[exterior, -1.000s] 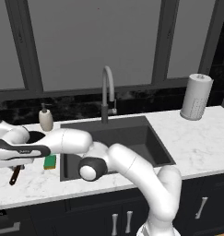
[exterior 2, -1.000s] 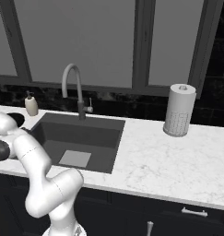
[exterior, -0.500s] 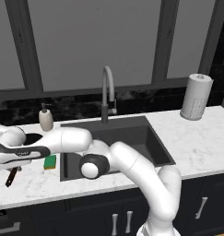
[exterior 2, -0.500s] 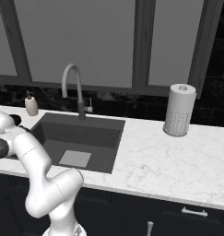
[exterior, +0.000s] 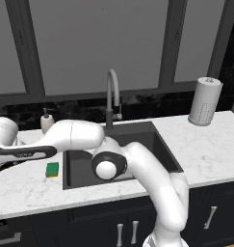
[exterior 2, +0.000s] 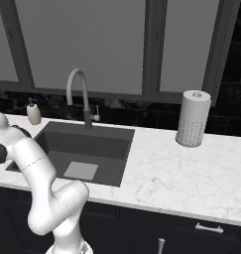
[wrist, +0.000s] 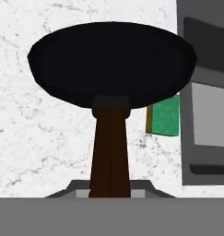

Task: Pick the pan and sponge and place them into the sink. Then turn on the water.

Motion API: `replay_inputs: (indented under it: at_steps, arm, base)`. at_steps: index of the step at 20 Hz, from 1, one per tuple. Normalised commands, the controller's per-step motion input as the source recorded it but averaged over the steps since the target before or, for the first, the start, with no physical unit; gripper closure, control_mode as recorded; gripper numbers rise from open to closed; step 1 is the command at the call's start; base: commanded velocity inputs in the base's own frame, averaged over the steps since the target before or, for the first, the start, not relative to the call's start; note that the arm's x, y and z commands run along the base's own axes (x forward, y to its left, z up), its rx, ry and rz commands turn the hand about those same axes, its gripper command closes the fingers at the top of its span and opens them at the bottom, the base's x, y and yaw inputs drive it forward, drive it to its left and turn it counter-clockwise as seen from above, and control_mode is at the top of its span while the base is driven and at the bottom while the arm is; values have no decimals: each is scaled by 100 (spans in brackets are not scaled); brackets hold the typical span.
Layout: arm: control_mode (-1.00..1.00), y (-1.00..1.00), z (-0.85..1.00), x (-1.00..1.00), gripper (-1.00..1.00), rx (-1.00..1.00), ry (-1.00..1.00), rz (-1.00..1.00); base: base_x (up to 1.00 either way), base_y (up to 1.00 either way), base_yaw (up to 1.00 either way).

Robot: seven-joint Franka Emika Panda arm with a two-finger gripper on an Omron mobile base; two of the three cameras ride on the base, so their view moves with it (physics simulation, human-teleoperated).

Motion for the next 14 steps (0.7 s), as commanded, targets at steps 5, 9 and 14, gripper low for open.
replay_inputs:
  at_steps: [5, 9, 14]
  arm:
    - [-100, -56, 83, -45, 100, 39, -11, 20]
    - [-100, -65, 63, -40, 100, 52, -15, 25]
    - [-100, -94, 31, -7, 100, 54, 0, 29]
  base:
    - [0, 0, 0]
    - [0, 0, 0]
    - [0, 0, 0]
